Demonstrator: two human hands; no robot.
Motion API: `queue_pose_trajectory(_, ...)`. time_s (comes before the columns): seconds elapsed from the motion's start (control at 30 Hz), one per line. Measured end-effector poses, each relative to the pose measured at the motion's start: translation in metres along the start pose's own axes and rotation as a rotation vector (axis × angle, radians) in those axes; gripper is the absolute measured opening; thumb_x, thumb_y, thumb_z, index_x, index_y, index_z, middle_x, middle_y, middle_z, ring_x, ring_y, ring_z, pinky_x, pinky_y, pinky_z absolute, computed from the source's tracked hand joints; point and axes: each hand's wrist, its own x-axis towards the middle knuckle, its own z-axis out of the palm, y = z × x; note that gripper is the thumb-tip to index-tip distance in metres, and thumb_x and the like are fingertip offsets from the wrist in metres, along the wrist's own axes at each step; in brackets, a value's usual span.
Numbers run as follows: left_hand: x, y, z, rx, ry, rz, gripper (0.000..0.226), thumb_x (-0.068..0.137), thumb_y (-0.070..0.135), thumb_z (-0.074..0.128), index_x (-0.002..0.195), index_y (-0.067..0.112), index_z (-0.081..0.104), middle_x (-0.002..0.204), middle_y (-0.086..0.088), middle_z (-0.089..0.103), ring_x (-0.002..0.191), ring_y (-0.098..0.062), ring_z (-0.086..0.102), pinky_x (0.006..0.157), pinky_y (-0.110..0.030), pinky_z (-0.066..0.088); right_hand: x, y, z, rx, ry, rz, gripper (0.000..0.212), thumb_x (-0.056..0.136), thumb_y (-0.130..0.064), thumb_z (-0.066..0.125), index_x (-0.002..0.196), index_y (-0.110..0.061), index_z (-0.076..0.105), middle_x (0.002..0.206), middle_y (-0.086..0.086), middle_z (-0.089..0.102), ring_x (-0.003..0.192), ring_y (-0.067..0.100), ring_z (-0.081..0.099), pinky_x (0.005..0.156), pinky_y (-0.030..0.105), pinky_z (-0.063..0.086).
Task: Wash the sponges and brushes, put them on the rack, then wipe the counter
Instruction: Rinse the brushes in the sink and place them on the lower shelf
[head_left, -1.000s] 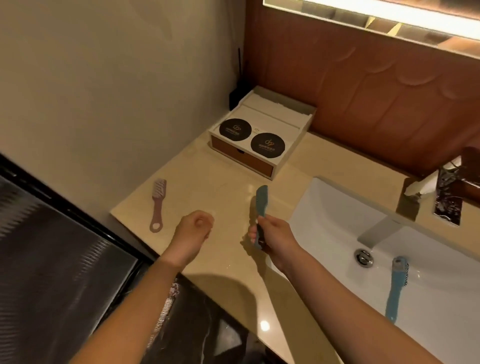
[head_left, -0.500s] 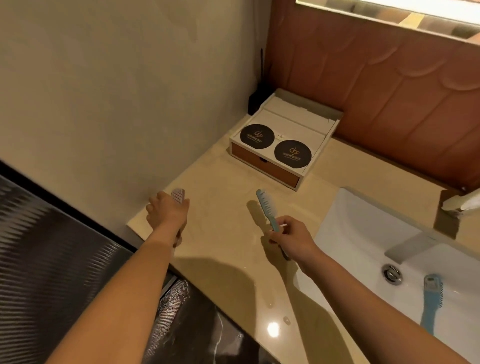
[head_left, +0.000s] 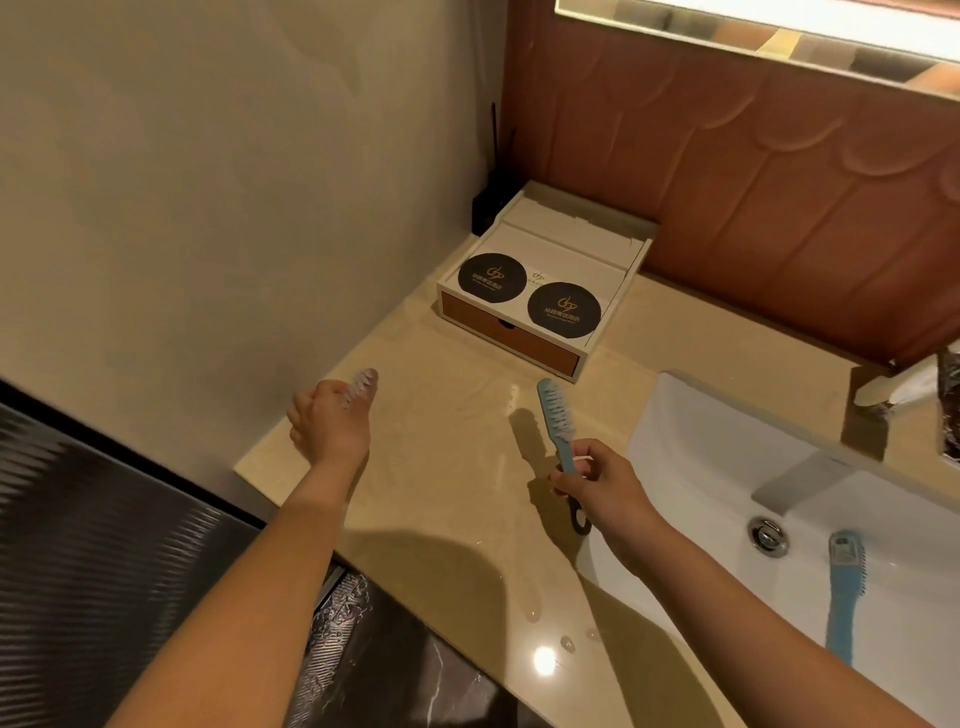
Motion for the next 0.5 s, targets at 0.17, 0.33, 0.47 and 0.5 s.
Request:
queue_pose_trajectory(0.17,-0.019,0.013,0.0,-0.25,-0.076,0.165,0.024,0.091,0.025,0.053,0.106,0.007,0.056,0.12,-0.016,0.053,0.109,-0.027,0.048,0.084,-0.032,0.036,-0.019,-0.003,-0.005,0.162,-0.069,-0.01,0.019,0.087,-0.004,0.06,0.094,-0.022,0.056,0.076,0.002,0.056,0.069,0.013,0.054,0.079,0.032,0.044)
queue_pose_trajectory(0.33,-0.062,0.044,-0.004,-0.45,-0.236,0.228,0.021,0.093,0.03,0.052,0.106,0.014,0.055,0.105,-0.002,0.06,0.097,-0.016,0.056,0.07,-0.021,0.041,-0.028,0.001,-0.021,0.217,-0.053,-0.033,0.017,0.088,-0.002,0.058,0.103,-0.01,0.06,0.076,0.007,0.052,0.064,0.01,0.055,0.066,0.019,0.047)
queue_pose_trajectory(0.47,-0.102,0.066,0.001,-0.649,-0.429,0.127,0.013,0.093,0.031,0.051,0.102,0.022,0.056,0.1,0.001,0.067,0.092,-0.013,0.064,0.082,-0.033,0.053,-0.038,0.004,-0.036,0.266,-0.053,-0.038,0.019,0.091,-0.002,0.053,0.105,-0.013,0.059,0.075,0.001,0.057,0.05,-0.002,0.058,0.051,0.011,0.042)
queue_pose_trajectory(0.5,-0.111,0.07,0.001,-0.698,-0.476,0.081,0.012,0.094,0.03,0.05,0.103,0.023,0.056,0.098,0.0,0.069,0.093,-0.015,0.066,0.086,-0.041,0.054,-0.04,0.005,-0.038,0.267,-0.054,-0.041,0.02,0.092,-0.006,0.052,0.108,-0.015,0.059,0.077,-0.001,0.059,0.051,-0.001,0.057,0.053,0.013,0.04)
